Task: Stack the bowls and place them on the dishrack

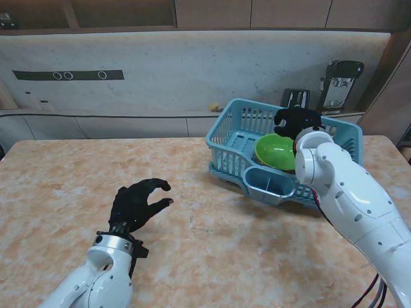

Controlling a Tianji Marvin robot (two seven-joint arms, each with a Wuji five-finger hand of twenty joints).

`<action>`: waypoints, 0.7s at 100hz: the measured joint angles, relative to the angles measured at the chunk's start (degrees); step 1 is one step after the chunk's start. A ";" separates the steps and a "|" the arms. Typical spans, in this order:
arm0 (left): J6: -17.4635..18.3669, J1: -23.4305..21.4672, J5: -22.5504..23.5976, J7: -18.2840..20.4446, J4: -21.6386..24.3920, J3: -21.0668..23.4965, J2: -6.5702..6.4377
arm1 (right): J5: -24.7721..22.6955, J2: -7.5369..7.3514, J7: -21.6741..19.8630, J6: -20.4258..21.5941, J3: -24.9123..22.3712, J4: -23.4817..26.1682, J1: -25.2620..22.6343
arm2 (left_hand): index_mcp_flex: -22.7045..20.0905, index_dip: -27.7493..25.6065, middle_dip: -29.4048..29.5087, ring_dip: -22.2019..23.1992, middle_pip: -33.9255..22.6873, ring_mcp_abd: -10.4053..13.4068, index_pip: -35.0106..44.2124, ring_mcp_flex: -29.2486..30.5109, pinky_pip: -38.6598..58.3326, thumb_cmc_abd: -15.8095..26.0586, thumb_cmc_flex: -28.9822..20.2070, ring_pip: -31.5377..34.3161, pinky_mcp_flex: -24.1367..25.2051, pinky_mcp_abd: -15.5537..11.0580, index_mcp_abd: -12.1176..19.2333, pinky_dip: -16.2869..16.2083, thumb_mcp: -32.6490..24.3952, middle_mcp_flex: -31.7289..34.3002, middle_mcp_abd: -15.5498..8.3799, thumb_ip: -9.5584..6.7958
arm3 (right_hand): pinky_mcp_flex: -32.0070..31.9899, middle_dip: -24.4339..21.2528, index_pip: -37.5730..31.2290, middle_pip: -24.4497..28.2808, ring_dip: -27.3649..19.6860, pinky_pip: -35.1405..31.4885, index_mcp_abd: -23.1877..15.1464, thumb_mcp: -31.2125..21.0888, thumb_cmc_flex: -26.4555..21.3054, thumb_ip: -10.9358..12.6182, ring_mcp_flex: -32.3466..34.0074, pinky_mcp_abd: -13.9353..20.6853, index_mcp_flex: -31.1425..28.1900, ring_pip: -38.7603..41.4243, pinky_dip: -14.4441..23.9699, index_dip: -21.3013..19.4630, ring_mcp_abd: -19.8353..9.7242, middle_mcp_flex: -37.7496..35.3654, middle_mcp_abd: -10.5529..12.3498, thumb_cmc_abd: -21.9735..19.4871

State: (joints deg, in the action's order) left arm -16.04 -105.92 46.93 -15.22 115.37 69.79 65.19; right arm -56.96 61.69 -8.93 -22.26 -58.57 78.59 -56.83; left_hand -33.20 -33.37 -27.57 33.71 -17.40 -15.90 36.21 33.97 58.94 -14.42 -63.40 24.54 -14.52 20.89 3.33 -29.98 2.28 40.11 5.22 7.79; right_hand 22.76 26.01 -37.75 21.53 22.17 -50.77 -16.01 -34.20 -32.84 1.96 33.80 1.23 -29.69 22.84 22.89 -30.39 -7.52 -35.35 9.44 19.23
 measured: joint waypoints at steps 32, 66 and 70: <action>0.08 0.98 -0.15 0.04 -0.49 -1.21 -0.01 | -3.24 -0.14 4.61 4.67 -6.59 7.82 -9.16 | 0.00 0.00 0.00 0.00 0.00 0.00 0.00 0.00 0.00 0.02 0.00 0.00 0.00 0.00 0.00 0.00 0.00 0.00 0.00 0.00 | 2.68 0.93 -5.24 0.78 0.67 -2.25 -2.32 -0.78 0.03 -1.18 3.47 -0.06 -0.91 2.12 0.72 2.70 0.15 -2.85 0.57 1.44; 0.74 1.21 -0.20 0.09 -0.72 -1.45 -0.01 | -6.95 -0.18 11.32 10.33 -11.46 14.52 -18.58 | 0.00 0.00 0.00 0.00 0.01 -0.01 0.00 0.00 0.00 0.02 0.00 0.00 0.00 0.00 0.00 0.00 0.00 0.00 0.00 0.00 | 5.94 2.21 -7.66 2.16 1.52 -4.38 -4.13 -0.83 0.09 -1.70 6.42 -0.08 -2.88 3.69 1.68 3.19 -0.25 -6.49 1.72 2.40; 0.79 1.21 -0.20 0.05 -0.72 -1.50 -0.01 | -6.79 -0.18 12.35 10.61 -11.75 15.10 -19.56 | 0.00 0.00 0.00 0.00 0.01 -0.01 0.00 0.00 0.00 0.02 0.00 0.00 0.00 0.00 0.00 0.00 0.00 0.00 0.00 0.00 | 6.18 2.21 -7.41 2.16 1.57 -4.63 -4.20 -0.84 0.10 -1.70 6.42 -0.07 -2.88 3.69 1.92 3.33 -0.46 -6.49 1.87 2.40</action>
State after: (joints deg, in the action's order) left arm -15.25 -104.71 46.73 -15.17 114.65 68.29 65.18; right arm -63.75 61.50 3.43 -11.65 -70.32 93.68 -76.39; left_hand -33.20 -33.37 -27.57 33.71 -17.39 -15.90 36.21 33.97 58.94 -14.40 -63.40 24.54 -14.52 20.89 3.33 -29.98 2.28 40.11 5.22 7.79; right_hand 28.95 28.22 -45.16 23.69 23.73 -55.40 -20.21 -35.04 -32.74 0.26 40.22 1.16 -32.57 26.53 24.81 -27.06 -7.99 -41.84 11.31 21.63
